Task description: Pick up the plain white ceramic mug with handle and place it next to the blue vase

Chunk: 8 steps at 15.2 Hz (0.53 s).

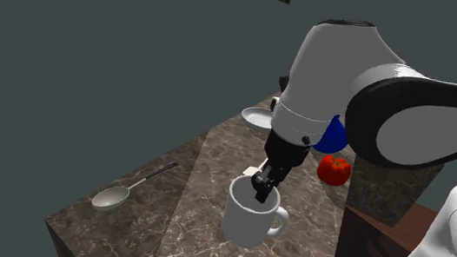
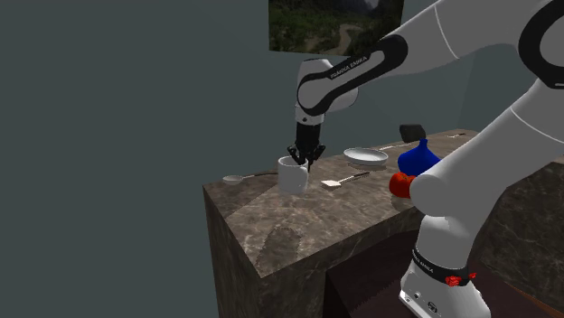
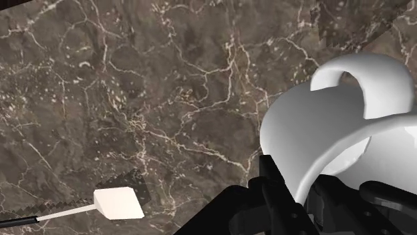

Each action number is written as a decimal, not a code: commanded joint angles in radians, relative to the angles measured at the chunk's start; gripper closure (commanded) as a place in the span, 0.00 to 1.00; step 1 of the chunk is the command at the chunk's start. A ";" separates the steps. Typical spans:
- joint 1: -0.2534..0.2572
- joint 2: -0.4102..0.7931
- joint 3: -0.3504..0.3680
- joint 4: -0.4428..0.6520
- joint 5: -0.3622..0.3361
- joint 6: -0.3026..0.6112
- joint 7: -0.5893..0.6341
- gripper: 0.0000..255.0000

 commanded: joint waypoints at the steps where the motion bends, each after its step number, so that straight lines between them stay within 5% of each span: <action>1: 0.001 -0.012 -0.008 0.020 -0.002 -0.032 -0.001 1.00; 8: -0.002 -0.038 -0.031 0.095 -0.012 -0.133 -0.004 1.00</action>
